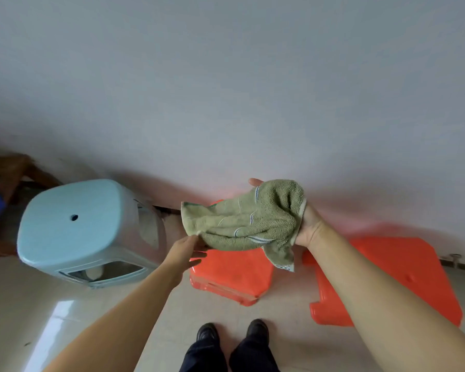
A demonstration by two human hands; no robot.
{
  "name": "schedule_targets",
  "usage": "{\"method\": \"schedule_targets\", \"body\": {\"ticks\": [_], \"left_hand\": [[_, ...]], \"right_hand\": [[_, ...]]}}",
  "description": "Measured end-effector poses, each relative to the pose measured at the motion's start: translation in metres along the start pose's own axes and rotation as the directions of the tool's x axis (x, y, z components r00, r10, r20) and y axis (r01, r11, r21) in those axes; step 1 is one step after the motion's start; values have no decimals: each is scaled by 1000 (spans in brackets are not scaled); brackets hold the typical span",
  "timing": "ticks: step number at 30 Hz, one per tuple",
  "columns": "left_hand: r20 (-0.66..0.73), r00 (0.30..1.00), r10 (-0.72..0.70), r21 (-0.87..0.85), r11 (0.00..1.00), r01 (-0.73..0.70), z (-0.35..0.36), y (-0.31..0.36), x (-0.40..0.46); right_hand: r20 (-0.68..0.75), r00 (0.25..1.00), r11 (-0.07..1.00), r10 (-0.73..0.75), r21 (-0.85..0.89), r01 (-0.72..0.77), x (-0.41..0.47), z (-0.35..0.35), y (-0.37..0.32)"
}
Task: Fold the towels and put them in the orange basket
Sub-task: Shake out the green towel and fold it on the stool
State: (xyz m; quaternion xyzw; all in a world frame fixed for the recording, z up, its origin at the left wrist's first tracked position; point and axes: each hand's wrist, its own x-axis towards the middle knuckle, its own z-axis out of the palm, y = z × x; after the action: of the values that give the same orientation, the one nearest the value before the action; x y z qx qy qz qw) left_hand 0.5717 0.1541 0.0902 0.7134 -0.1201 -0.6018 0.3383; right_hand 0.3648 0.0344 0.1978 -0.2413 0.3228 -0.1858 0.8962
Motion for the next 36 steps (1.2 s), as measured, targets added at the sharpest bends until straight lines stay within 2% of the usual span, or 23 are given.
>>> {"method": "schedule_targets", "body": {"ticks": [1, 2, 3, 5, 7, 8, 12, 14, 16, 17, 19, 21, 23, 28, 32, 34, 35, 36], "left_hand": [[-108, 993, 47, -29, 998, -51, -1, 1, 4], [-144, 985, 90, -30, 995, -95, 1, 3, 5], [-101, 990, 100, -27, 994, -103, 6, 7, 5], [162, 987, -6, -54, 998, 15, 25, 12, -1], [448, 882, -147, -59, 980, 193, 44, 11, -15], [536, 821, -194, -43, 966, 256, 54, 8, -22], [630, 689, -359, 36, 900, 435, 89, -18, -50], [632, 658, -409, 89, 882, 463, 104, -30, -61], [656, 644, -393, 90, 889, 450, 116, -33, -66], [671, 653, -351, 53, 901, 430, 120, -28, -67], [630, 743, -226, -105, 923, 370, 123, -11, -64], [478, 874, -93, -275, 929, 249, 118, 9, -56], [342, 940, 24, -398, 909, 122, 106, 28, -49], [204, 961, 186, -565, 824, -40, 79, 66, -45], [130, 967, 218, -730, 681, -55, 61, 89, -36], [155, 953, 261, -781, 624, -44, 54, 96, -41], [205, 935, 289, -786, 617, -18, 53, 100, -46], [258, 916, 307, -757, 654, -6, 49, 105, -51]], "right_hand": [[21, 1000, 1000, 18, 5, -18, -6, 6, -1], [33, 999, 999, 32, 13, -33, -11, 11, -2], [46, 998, 999, 40, 9, -41, -16, 19, -3], [79, 997, 1000, 10, -29, -8, -21, 31, -7], [68, 996, 998, -55, -38, 58, -19, 33, -11], [48, 994, 994, -97, -42, 99, -17, 31, -12], [-11, 981, 980, -194, -36, 193, -24, 34, -22], [-26, 975, 975, -221, -37, 220, -29, 41, -26], [-25, 970, 970, -241, -47, 240, -33, 48, -32], [-26, 968, 967, -251, -56, 249, -35, 50, -36], [-19, 964, 962, -266, -76, 264, -38, 52, -42], [-5, 960, 957, -278, -84, 277, -41, 52, -49], [13, 958, 955, -286, -75, 286, -45, 52, -55], [69, 956, 951, -284, -104, 290, -60, 54, -72], [44, 955, 945, -294, -134, 298, -69, 54, -85], [20, 952, 942, -305, -138, 305, -72, 53, -89], [1, 951, 943, -310, -131, 307, -73, 53, -90], [-21, 949, 942, -315, -126, 310, -72, 52, -92]]}}
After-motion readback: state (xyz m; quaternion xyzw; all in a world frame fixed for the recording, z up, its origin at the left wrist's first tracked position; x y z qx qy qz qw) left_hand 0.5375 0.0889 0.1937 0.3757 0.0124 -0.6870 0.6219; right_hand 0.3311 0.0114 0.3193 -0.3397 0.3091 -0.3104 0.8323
